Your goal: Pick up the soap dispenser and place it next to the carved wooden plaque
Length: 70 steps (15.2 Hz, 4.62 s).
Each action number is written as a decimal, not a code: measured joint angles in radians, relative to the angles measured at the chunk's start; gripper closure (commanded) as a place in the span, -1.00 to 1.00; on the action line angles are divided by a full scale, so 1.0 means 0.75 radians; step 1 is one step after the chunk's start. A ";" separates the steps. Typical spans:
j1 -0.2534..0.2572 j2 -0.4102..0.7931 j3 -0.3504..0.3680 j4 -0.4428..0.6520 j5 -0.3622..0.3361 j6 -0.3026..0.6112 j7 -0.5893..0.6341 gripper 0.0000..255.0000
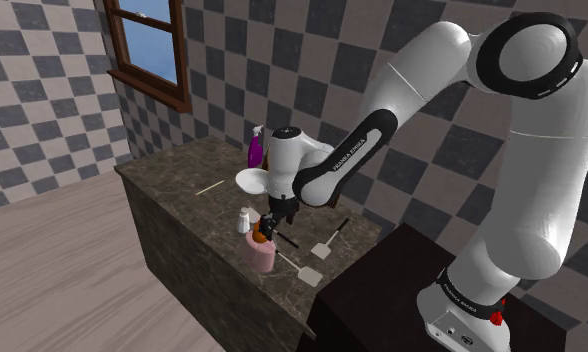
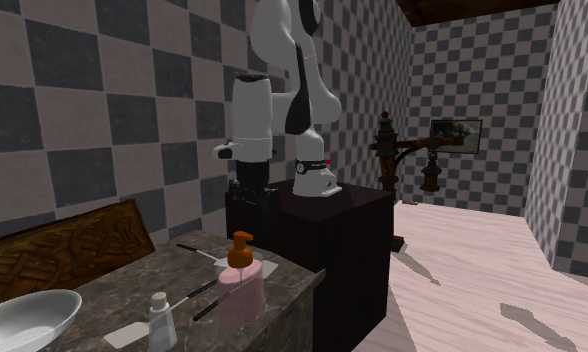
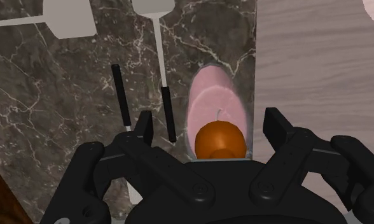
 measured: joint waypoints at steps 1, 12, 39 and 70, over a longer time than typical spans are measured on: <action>0.024 0.063 -0.020 0.036 -0.036 0.021 0.032 -1.00; 0.127 0.325 -0.131 0.158 -0.172 0.150 0.144 -1.00; 0.064 0.159 -0.048 0.107 -0.081 0.036 0.076 1.00; -0.047 -0.315 0.109 0.138 0.252 -0.423 -0.170 1.00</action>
